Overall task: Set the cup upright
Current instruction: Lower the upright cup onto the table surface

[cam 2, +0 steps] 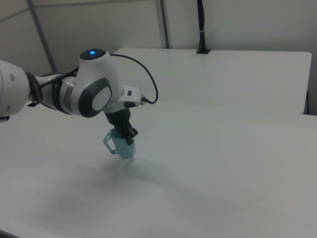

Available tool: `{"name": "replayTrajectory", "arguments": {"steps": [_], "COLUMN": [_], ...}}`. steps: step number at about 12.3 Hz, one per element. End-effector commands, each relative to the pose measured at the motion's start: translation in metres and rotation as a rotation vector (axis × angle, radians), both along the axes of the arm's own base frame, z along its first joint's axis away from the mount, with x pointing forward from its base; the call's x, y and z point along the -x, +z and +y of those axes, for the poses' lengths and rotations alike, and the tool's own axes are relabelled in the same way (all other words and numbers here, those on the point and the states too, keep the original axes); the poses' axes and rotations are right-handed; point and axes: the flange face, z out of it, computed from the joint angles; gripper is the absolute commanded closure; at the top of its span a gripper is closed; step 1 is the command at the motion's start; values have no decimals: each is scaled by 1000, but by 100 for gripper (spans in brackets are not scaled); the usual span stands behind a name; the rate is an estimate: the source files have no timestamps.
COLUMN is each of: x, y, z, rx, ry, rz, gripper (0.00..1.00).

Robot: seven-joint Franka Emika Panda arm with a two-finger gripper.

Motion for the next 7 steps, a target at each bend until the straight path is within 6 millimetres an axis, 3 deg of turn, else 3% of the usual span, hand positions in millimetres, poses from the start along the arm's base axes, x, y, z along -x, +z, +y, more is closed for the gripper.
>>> {"name": "replayTrajectory", "arguments": {"steps": [1,5,7], "x": [-5,-6,-6], "y": [-20,-27,-29], "z": [-4,-5,-7], "rx": [-11,-7,-10], "ry": [0,-3,-13], "rz": [-27,-12,-2], "gripper": [100,100,86]}}
